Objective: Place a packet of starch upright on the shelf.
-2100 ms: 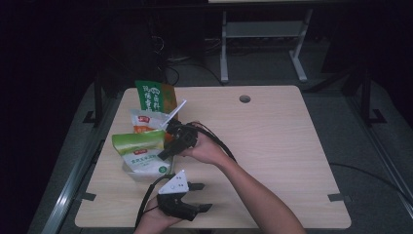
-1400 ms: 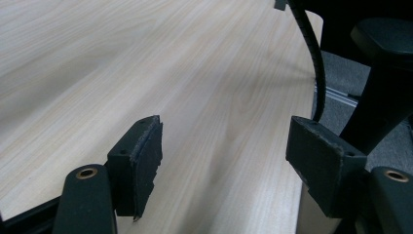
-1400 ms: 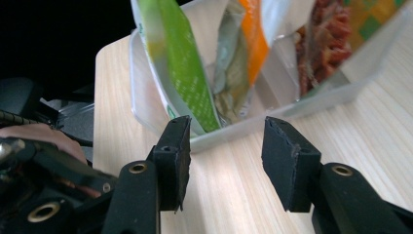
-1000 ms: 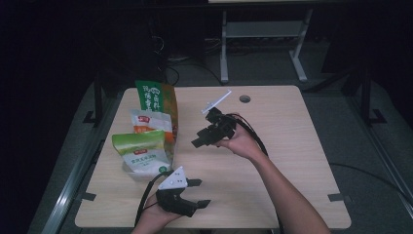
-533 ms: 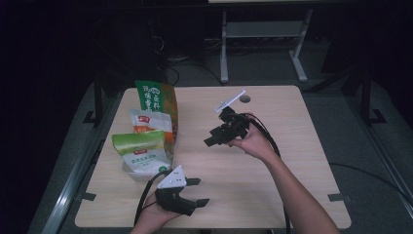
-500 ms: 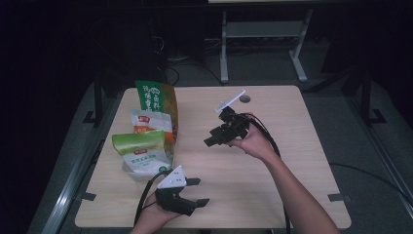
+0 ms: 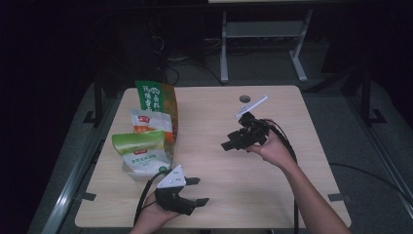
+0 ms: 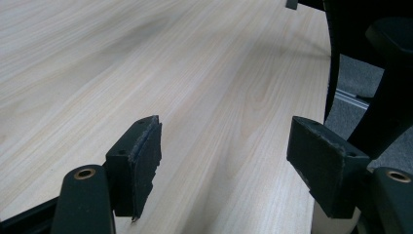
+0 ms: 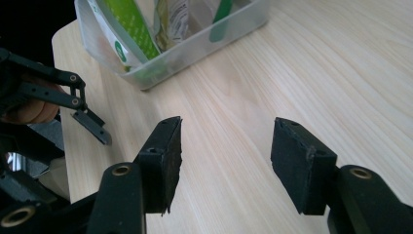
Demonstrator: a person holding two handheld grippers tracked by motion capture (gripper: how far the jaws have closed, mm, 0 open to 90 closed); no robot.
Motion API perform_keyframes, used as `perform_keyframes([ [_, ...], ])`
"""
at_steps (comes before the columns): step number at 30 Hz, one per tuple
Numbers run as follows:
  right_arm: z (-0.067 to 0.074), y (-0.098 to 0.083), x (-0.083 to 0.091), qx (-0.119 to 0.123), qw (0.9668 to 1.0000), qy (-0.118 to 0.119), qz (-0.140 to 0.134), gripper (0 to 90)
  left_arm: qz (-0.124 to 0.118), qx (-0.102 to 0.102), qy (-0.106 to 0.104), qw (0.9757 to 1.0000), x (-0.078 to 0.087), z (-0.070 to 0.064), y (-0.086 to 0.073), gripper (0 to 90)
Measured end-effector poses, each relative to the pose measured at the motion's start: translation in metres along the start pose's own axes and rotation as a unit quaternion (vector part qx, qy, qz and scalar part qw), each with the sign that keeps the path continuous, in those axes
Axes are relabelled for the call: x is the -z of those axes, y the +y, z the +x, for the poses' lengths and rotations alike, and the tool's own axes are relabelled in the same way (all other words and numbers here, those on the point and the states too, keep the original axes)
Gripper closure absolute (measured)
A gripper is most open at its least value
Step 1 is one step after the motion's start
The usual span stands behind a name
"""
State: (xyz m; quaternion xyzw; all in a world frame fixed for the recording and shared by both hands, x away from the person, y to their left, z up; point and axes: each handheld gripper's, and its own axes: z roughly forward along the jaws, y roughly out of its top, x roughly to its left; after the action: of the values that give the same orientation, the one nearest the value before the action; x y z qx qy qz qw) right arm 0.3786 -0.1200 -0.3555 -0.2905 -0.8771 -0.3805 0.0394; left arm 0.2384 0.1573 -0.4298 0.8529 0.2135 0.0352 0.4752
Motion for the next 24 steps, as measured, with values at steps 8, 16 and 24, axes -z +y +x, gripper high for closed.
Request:
perform_keyframes([
  [8,-0.007,-0.023,0.009,-0.015,0.9998,-0.011,-0.002,43.2,0.002,0.001,0.000,1.0000,0.000,0.001,-0.001,28.1],
  [16,-0.014,-0.045,0.018,-0.038,0.9991,-0.016,-0.005,42.8,0.002,0.001,-0.001,1.0000,-0.001,0.001,-0.001,27.9],
  [24,-0.016,-0.071,0.024,-0.055,0.9983,-0.021,-0.002,42.3,-0.007,0.008,0.002,0.9999,0.004,0.003,-0.001,27.9],
])
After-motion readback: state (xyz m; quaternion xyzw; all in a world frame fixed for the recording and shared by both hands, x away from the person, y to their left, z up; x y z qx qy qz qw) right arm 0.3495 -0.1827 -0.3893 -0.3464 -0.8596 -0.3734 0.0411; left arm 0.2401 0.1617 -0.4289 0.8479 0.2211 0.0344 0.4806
